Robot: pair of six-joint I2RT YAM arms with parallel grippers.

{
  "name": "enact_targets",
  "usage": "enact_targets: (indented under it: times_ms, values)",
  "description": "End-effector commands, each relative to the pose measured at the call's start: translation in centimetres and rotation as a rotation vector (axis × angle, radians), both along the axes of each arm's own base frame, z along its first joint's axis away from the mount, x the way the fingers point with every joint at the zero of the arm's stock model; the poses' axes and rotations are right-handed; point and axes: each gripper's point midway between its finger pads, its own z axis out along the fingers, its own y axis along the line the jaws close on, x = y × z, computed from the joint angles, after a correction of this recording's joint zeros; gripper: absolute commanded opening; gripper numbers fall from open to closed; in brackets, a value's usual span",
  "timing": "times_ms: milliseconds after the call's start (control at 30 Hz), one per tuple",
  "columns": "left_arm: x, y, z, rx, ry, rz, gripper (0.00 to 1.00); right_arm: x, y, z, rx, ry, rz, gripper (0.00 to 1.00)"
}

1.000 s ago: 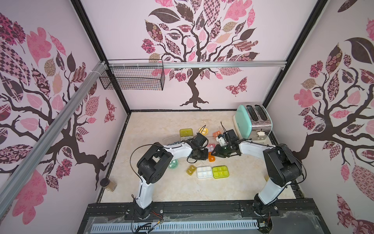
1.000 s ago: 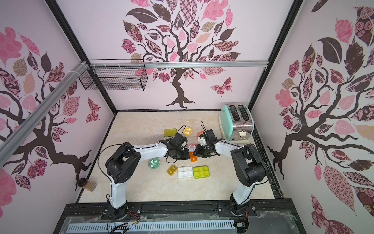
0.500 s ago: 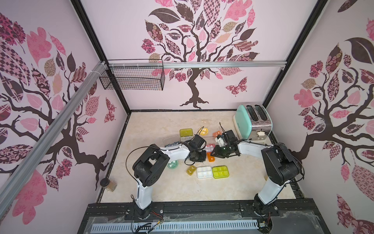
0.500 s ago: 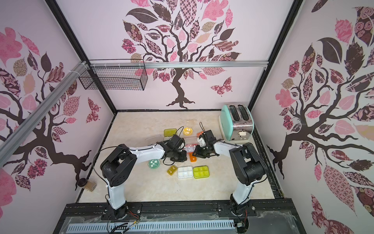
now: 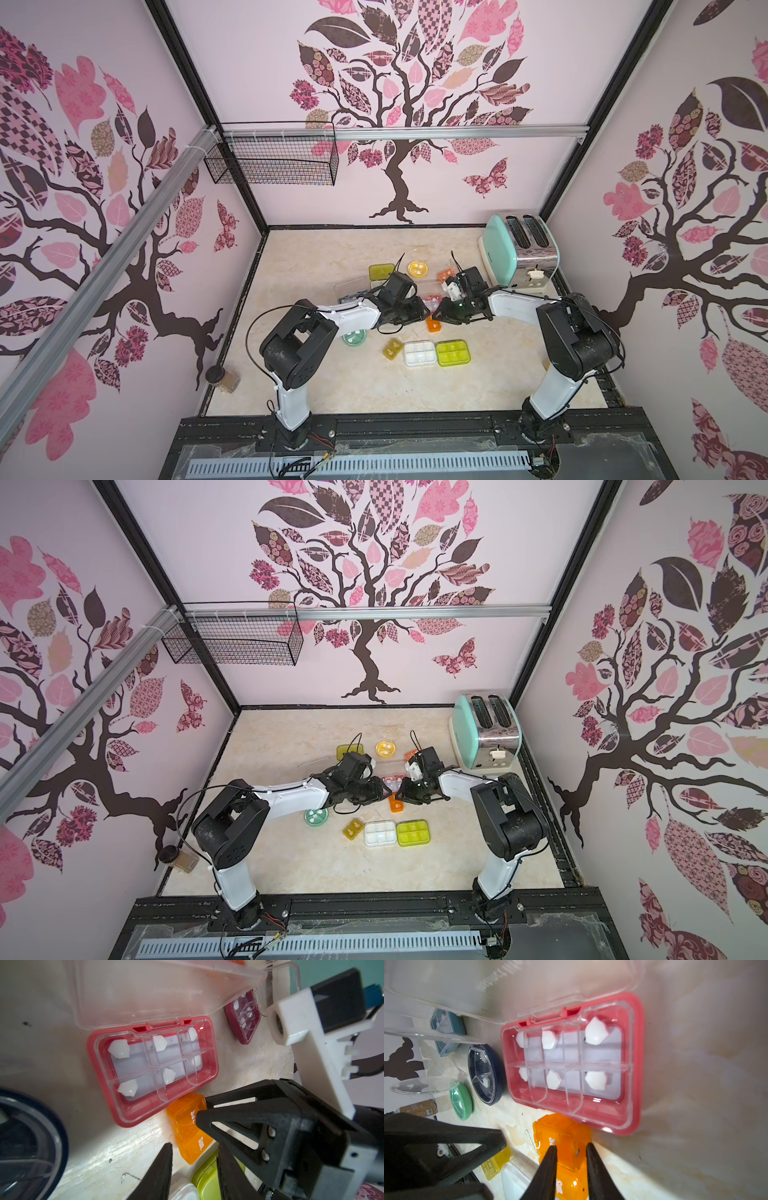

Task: Close pillboxes
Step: Close the lid on the pillbox.

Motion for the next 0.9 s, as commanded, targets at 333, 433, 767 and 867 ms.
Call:
enact_targets:
  times_ms: [333,433,767,867]
  values:
    - [0.5,0.0,-3.4,0.037,0.047,0.040,0.39,-0.7,0.0,-0.1,-0.001,0.006,-0.003,0.28]
    - [0.6,0.0,-3.7,0.039,0.052,0.043,0.37,-0.8,0.0,0.0,-0.001,0.006,-0.002,0.28]
    - [0.8,-0.3,-4.3,0.029,0.061,0.051,0.28,-1.1,0.1,-0.3,0.002,0.015,-0.004,0.27]
    - [0.8,-0.6,-4.4,0.023,0.064,0.052,0.26,-1.2,0.1,-0.5,0.002,0.016,-0.003,0.27]
